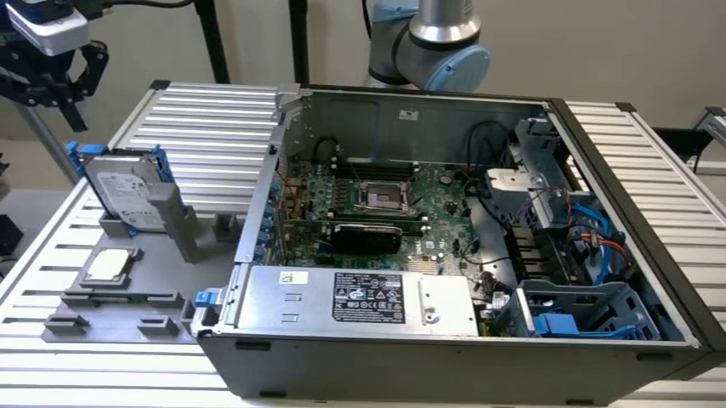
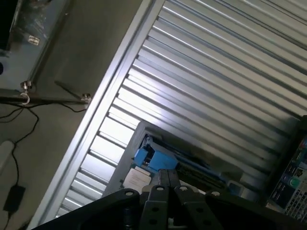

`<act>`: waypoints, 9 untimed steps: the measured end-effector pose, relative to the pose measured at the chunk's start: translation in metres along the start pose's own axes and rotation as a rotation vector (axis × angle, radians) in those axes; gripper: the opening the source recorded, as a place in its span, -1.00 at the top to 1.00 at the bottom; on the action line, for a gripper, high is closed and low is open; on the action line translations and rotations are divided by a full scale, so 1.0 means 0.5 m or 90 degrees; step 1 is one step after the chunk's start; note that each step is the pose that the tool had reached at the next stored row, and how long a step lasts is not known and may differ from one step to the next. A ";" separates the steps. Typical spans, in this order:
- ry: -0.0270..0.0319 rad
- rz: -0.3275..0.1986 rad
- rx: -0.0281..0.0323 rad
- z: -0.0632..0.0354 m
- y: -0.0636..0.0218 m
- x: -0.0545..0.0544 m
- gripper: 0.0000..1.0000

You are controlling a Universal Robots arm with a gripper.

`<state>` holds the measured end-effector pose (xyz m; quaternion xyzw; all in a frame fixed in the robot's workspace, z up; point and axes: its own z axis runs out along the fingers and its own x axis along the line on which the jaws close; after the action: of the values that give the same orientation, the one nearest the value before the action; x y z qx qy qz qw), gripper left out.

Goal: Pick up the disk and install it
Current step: 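Pick up the disk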

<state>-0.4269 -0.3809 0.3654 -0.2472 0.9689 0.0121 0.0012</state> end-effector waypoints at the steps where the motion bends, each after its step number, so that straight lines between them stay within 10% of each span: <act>1: 0.0002 -0.011 -0.0001 0.002 0.000 0.000 0.79; 9: 0.0023 -0.103 -0.0008 0.013 0.000 0.000 0.79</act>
<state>-0.4268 -0.3809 0.3591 -0.3250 0.9456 0.0121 0.0003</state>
